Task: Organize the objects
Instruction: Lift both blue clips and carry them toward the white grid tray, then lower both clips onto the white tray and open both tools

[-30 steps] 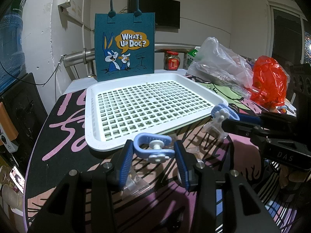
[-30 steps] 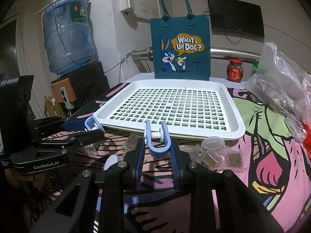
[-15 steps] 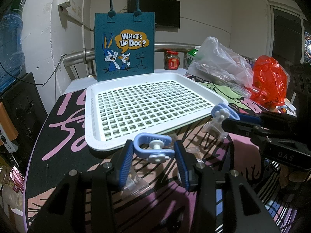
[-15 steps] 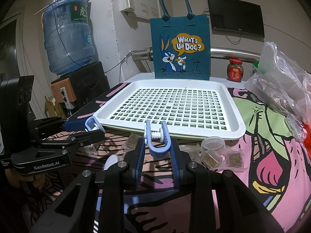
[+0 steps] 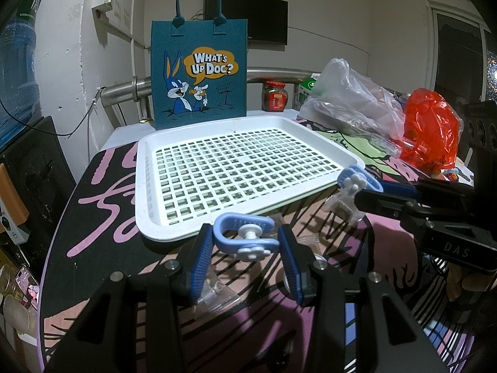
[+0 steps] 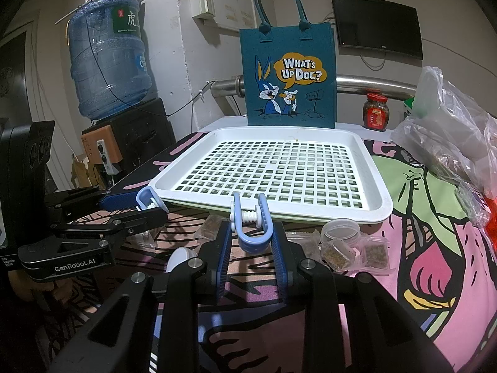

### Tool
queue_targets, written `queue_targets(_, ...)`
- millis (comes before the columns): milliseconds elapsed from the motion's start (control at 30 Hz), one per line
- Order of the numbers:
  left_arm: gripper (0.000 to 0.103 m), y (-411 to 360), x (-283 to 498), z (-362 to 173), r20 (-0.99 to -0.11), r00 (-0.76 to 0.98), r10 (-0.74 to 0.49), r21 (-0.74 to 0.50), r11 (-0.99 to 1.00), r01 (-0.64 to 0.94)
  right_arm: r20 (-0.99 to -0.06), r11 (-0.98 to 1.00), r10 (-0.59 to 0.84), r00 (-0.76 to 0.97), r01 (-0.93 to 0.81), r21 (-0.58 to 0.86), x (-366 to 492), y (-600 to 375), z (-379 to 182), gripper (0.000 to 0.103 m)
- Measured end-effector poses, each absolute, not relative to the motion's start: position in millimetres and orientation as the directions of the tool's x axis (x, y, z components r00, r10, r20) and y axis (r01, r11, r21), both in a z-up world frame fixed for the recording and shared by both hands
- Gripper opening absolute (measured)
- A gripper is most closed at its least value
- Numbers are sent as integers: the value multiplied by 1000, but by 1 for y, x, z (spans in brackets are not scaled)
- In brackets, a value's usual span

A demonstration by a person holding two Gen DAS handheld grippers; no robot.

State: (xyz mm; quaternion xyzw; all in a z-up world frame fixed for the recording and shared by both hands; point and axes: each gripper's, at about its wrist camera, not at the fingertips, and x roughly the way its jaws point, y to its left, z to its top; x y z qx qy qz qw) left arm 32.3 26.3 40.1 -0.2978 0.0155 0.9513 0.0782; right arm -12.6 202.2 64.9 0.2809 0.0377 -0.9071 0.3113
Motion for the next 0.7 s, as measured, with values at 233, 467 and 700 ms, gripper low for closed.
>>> queue_targets(233,42,27,32,40,-570,-810,139,-18,-987,-158,-534,-804,-543,-648,585,107,-13,202,65,25)
queue_targets(467,42,26,32,40,-572,-809,137,-15,-988,-156,-540,-806,-541,-645,581,113,-13,202,64,25)
queue_targets(700,42,21,25,32,-618,-771,153,-33,-985,-169,-569,-801,-550,-611,580,151,-20,204,64,25)
